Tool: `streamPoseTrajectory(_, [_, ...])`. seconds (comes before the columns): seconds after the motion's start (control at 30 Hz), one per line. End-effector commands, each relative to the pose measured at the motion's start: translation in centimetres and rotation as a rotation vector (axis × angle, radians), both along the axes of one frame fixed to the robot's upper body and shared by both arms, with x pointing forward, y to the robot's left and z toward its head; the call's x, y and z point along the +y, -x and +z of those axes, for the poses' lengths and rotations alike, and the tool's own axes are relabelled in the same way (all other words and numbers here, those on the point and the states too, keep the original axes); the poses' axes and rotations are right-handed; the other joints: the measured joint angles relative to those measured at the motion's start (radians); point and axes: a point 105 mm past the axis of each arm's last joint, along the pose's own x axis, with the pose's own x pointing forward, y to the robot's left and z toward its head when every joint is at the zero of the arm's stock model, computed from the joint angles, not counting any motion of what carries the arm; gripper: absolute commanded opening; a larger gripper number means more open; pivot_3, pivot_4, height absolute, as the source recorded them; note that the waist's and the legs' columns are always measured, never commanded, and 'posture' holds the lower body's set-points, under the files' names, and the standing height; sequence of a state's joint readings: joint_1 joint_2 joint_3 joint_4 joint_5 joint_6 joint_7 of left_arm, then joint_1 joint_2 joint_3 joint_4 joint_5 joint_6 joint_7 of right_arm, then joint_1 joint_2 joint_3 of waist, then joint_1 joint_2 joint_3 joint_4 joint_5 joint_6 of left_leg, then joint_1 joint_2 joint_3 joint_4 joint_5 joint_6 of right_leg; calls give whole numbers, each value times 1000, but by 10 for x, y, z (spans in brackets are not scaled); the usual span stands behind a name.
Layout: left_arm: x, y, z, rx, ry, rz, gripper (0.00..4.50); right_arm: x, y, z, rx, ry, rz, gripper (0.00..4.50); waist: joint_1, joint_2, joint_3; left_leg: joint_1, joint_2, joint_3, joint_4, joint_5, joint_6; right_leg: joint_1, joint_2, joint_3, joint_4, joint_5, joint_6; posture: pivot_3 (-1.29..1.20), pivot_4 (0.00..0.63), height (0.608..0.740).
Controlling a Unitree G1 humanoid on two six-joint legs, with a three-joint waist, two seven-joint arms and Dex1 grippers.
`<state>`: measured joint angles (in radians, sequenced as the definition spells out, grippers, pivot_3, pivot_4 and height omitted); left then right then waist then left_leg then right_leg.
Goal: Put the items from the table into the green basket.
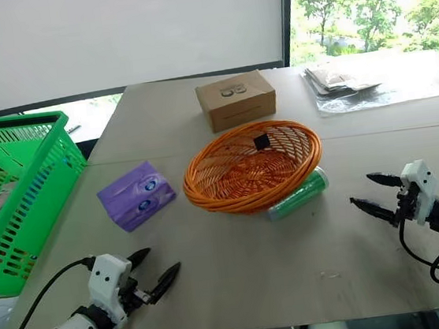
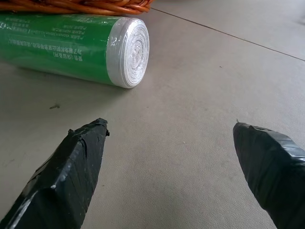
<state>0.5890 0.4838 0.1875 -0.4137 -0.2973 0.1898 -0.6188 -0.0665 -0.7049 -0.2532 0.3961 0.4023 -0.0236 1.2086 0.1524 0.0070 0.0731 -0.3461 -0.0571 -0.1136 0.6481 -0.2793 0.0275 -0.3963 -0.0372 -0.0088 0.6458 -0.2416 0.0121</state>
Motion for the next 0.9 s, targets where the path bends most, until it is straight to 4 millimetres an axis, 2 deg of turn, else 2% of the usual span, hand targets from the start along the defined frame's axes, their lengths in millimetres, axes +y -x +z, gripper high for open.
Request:
streamPoseTrajectory(0.03, [-3,-4,10,-50,-10,-26,4452,-6,-3,17,-68,8,-12,4500,0,0,0,0,0,0,0,0,0,0,0,0,0,0,0,195,25,740])
streamPoseTrajectory(0.47, [-2,-8,10,-69,3,-33,4452,-10,-3,18,-84,22,-14,4500,0,0,0,0,0,1,0,0,0,0,0,1,0,0,0,199,20,740])
streamPoseTrajectory(0.57, [0,-10,13,-82,-2,-34,4452,-6,-7,25,-116,19,-4,4500,0,0,-1,0,0,1,0,0,0,0,0,1,0,0,0,198,19,740])
streamPoseTrajectory(0.73, [2,-8,35,-115,-42,-122,4452,-2,-19,58,-166,107,36,4500,-3,1,-1,0,1,2,0,0,0,0,1,1,0,0,0,189,15,740])
streamPoseTrajectory(0.83, [1,2,60,-102,2,-233,4452,10,-20,81,-214,220,164,4500,-3,-1,0,1,1,2,1,0,0,0,1,1,1,0,0,198,16,740])
streamPoseTrajectory(0.9, [0,7,73,-77,39,-304,4452,26,-22,97,-257,288,270,4500,-4,0,0,1,2,2,0,0,0,0,2,1,0,0,0,203,14,740])
